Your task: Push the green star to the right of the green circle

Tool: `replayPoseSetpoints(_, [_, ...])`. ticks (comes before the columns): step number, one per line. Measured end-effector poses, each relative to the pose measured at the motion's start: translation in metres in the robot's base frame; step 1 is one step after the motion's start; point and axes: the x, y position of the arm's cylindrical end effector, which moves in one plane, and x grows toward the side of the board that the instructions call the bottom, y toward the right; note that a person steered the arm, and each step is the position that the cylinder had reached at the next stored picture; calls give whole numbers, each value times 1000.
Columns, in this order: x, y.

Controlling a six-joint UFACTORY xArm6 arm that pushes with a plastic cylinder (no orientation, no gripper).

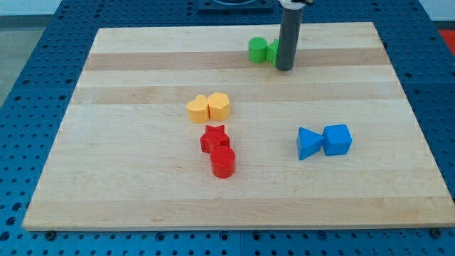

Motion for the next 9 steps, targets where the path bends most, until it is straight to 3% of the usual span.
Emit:
replayPoseSetpoints(2, [-2, 46])
replayPoseSetpoints(9, [-13, 19])
